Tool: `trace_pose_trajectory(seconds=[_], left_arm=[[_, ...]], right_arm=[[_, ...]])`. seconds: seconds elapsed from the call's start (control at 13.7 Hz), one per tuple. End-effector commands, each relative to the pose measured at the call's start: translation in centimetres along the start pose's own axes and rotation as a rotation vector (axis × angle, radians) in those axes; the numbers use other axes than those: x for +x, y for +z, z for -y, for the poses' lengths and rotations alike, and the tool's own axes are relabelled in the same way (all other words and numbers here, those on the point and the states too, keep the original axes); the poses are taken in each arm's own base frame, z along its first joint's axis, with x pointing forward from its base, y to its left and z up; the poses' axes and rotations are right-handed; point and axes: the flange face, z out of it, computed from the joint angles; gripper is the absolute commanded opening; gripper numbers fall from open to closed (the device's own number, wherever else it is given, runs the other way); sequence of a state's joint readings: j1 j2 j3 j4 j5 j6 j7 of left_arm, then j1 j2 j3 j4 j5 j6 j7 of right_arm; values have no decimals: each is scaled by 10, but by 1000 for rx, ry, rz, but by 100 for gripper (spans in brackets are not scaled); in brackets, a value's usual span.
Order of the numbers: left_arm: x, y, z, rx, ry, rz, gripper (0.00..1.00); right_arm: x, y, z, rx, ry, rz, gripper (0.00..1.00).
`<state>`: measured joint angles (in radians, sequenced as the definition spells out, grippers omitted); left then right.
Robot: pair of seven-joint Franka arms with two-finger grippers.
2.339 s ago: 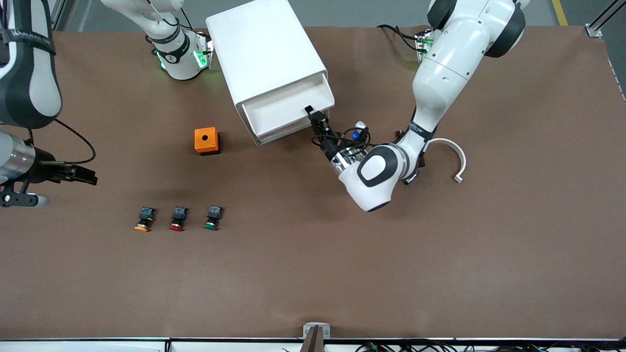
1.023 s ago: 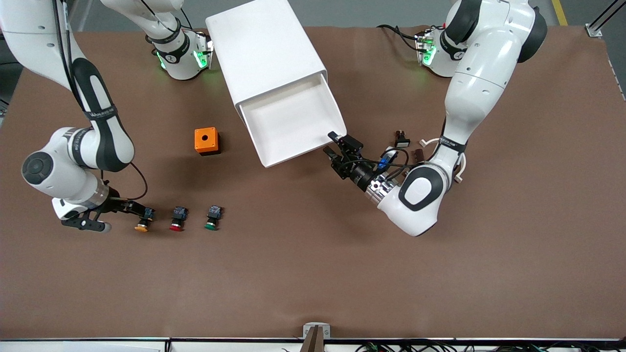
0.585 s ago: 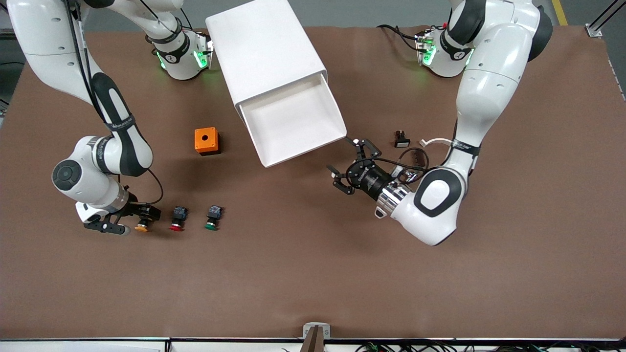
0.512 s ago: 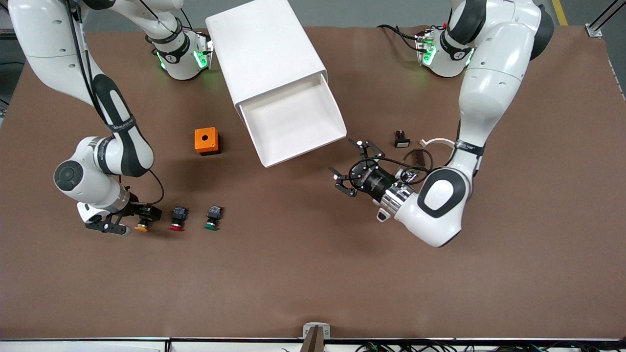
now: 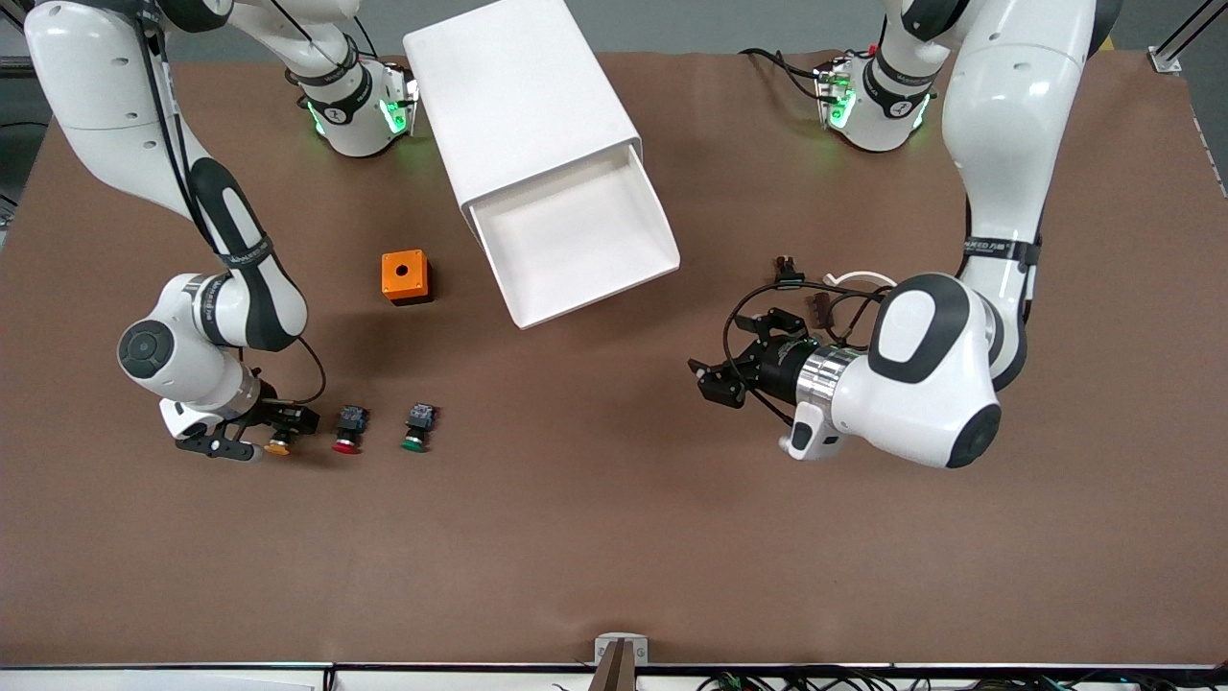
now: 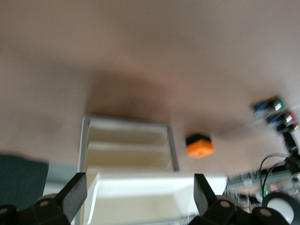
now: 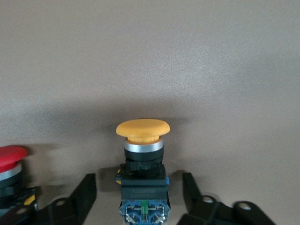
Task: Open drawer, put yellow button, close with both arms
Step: 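Grasp the yellow-capped button with the right gripper while the left gripper withdraws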
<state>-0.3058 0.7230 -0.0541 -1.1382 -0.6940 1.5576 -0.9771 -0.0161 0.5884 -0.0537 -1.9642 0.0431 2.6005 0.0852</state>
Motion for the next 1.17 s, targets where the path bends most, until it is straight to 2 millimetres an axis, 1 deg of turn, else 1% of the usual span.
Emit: trace_pose_trajectory(seconds=[0.0,0.07,0.15,0.22,0.37,0.44,0.51,0.58,0.66,0.8,0.88,0.95,1.1], left_arm=[[-17,-4,-8,9,71,-191,100],[-21,-4,-10,37,93,-265,100],[-32,4,-14,92,127,-342,100],[-50,9,-18,135,163,-416,100],[-52,15,-18,176,170,-479,100],[-59,25,-21,211,191,-517,100],[-62,27,-22,226,184,-552,100],[-64,25,-23,217,159,-572,100],[-65,23,-24,201,136,-593,100],[-67,22,-29,193,143,-666,100],[-64,21,-29,187,145,-674,100],[-62,19,-30,175,159,-678,100],[-62,17,-30,173,155,-685,100]], right_arm=[[-2,1,-2,3,-6,5,45],[-2,1,-2,3,-3,5,28],[-2,1,-2,4,-2,4,15],[-2,1,-2,4,3,4,4],[-1,-7,-1,5,1,9,0],[0,-13,0,5,2,33,0],[3,-28,1,6,6,50,0],[4,-39,1,6,9,70,0],[5,-56,1,7,13,81,0],[3,-92,4,19,20,100,0],[0,-112,7,21,35,113,0],[-3,-135,13,21,58,120,0],[-15,-176,32,21,88,134,0]])
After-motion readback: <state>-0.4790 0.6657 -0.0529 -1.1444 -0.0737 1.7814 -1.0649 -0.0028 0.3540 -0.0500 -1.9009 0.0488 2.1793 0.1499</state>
